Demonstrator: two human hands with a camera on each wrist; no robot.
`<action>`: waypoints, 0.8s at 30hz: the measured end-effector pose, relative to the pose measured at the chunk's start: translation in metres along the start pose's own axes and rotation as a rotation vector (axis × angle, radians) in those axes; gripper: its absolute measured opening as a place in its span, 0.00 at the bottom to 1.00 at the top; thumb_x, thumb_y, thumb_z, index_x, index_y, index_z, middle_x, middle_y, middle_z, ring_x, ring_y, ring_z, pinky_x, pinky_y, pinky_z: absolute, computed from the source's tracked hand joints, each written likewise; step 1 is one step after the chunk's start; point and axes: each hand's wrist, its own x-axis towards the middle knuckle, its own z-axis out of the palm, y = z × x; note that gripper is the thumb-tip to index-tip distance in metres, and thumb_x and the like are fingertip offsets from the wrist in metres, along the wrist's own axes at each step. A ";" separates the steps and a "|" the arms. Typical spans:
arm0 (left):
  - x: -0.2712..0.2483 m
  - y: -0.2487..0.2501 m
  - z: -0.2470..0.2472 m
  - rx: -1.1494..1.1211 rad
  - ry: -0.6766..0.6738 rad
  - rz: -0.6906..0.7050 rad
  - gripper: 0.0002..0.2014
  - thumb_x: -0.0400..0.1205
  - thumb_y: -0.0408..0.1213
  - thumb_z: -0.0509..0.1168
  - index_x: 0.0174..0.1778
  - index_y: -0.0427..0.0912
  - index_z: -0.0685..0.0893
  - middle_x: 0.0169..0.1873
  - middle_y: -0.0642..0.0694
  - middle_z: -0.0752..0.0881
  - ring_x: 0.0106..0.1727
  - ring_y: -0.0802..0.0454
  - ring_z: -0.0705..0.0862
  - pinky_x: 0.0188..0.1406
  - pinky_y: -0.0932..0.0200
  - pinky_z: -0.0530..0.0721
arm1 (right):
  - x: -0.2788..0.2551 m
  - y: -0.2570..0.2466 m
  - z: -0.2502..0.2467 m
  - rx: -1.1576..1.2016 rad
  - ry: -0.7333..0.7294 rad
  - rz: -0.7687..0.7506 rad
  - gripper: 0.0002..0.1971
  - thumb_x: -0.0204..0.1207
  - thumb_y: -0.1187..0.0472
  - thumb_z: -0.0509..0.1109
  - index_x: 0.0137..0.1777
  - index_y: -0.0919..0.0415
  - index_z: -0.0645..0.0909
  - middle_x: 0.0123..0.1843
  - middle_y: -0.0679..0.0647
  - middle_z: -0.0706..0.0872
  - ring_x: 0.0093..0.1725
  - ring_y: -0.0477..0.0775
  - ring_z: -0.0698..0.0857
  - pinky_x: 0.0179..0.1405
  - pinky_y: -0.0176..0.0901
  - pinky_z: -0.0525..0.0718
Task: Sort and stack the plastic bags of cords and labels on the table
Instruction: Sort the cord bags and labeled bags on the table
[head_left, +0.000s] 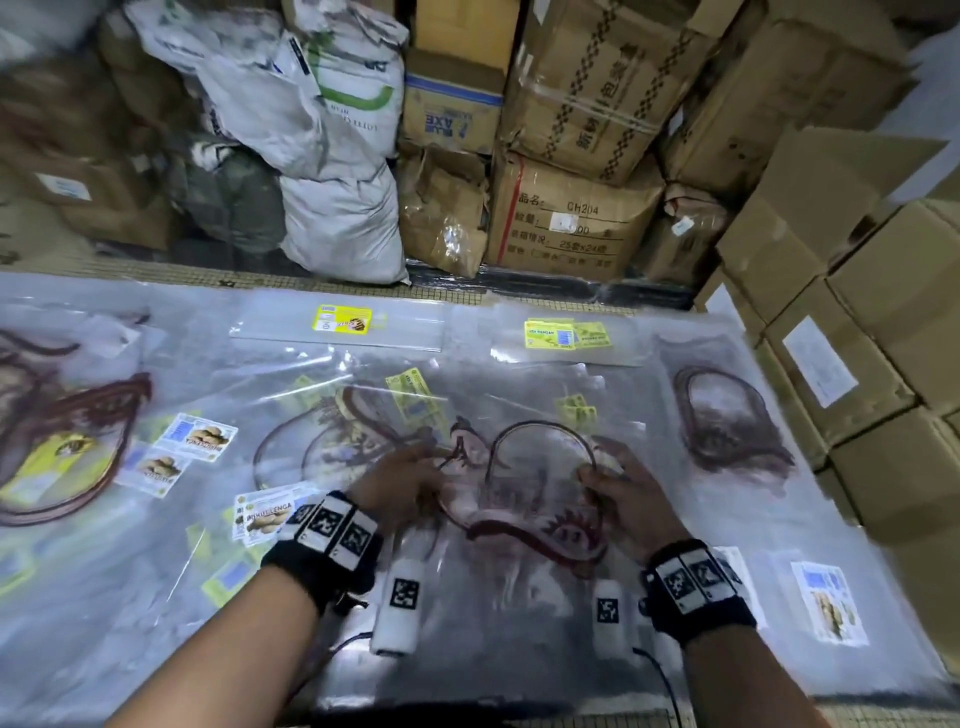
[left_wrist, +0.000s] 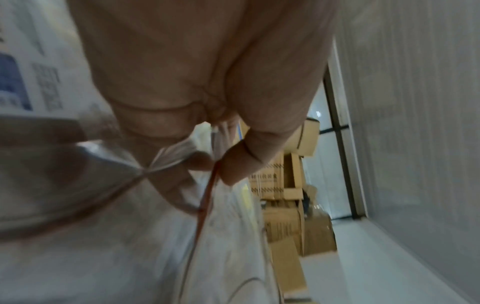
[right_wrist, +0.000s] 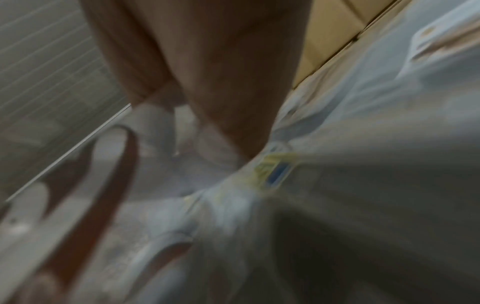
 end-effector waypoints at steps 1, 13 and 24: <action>-0.004 0.000 -0.006 -0.089 -0.016 -0.012 0.16 0.77 0.18 0.59 0.56 0.36 0.82 0.28 0.40 0.83 0.19 0.51 0.80 0.18 0.63 0.77 | 0.003 0.003 0.013 -0.012 -0.021 0.009 0.19 0.77 0.78 0.68 0.58 0.54 0.83 0.37 0.59 0.86 0.28 0.49 0.84 0.30 0.40 0.84; -0.045 -0.008 -0.096 -0.175 0.060 0.057 0.18 0.78 0.43 0.72 0.61 0.37 0.86 0.52 0.32 0.85 0.38 0.34 0.81 0.25 0.55 0.80 | 0.036 0.029 0.126 -0.404 -0.127 -0.058 0.16 0.71 0.71 0.78 0.55 0.57 0.81 0.56 0.66 0.88 0.53 0.65 0.89 0.52 0.60 0.88; -0.057 0.004 -0.186 -0.232 0.026 0.149 0.32 0.73 0.26 0.69 0.71 0.59 0.77 0.57 0.32 0.88 0.32 0.46 0.81 0.30 0.58 0.79 | 0.029 0.039 0.238 -0.400 -0.111 -0.078 0.18 0.71 0.66 0.81 0.59 0.66 0.81 0.49 0.55 0.87 0.42 0.47 0.85 0.33 0.31 0.82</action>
